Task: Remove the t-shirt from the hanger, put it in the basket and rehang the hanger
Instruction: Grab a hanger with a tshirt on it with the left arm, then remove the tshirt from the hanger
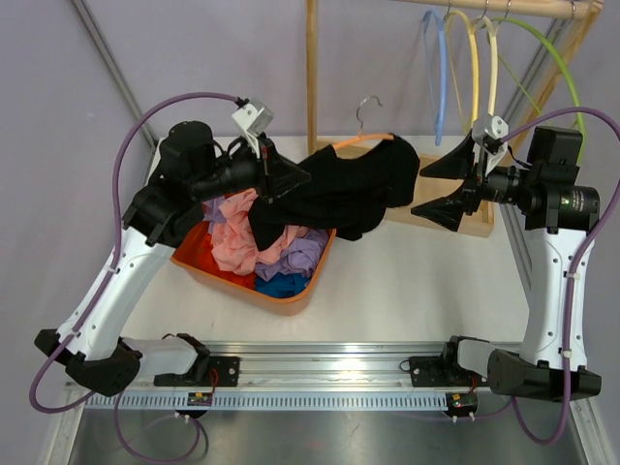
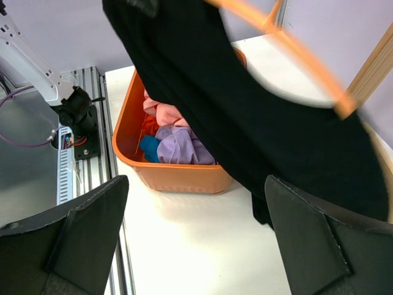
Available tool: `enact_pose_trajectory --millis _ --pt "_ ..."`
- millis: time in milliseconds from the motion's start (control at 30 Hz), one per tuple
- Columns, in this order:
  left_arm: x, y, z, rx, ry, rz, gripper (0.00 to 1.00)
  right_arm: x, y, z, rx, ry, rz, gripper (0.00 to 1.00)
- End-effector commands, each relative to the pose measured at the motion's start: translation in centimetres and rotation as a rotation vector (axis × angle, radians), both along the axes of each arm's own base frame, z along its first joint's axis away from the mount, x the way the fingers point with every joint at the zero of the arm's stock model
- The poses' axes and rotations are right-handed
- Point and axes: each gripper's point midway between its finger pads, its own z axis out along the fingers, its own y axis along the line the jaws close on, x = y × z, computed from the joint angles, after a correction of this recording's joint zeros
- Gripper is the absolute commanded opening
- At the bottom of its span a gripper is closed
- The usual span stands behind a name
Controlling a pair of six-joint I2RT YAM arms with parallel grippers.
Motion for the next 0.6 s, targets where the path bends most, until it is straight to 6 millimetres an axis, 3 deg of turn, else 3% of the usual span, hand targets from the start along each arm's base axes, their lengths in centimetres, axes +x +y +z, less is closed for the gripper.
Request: enact_pose_trajectory --millis 0,100,200,233,267,333,433,567 --pt "-5.4 -0.4 -0.3 -0.006 0.003 -0.229 0.00 -1.2 0.3 1.2 -0.009 -0.034 -0.003 1.00" --pt "-7.4 -0.9 -1.5 -0.004 0.032 -0.329 0.00 -1.9 0.2 0.2 -0.038 -0.026 0.002 0.99" --pt "-8.6 -1.9 -2.1 -0.002 0.056 -0.416 0.00 -2.6 0.1 -1.7 -0.102 -0.032 0.022 0.99" --pt "-8.7 -2.2 -2.2 0.000 0.057 -0.432 0.00 -4.0 0.2 -2.6 -0.119 0.030 0.039 0.99" --pt "-9.1 -2.5 -2.2 -0.001 0.057 -0.461 0.00 -3.9 0.1 -3.3 -0.158 -0.030 0.074 0.99" --pt "-9.0 -3.0 -2.0 -0.005 0.051 -0.489 0.00 -4.8 0.4 -4.7 -0.182 0.039 0.096 0.99" --pt "-8.9 -3.8 -2.0 -0.006 0.049 -0.528 0.00 -5.9 0.8 -6.3 -0.236 0.007 0.136 0.98" --pt "-9.3 -4.7 -2.2 -0.005 0.055 -0.577 0.00 -6.1 1.0 -6.8 -0.240 0.037 0.149 0.96"
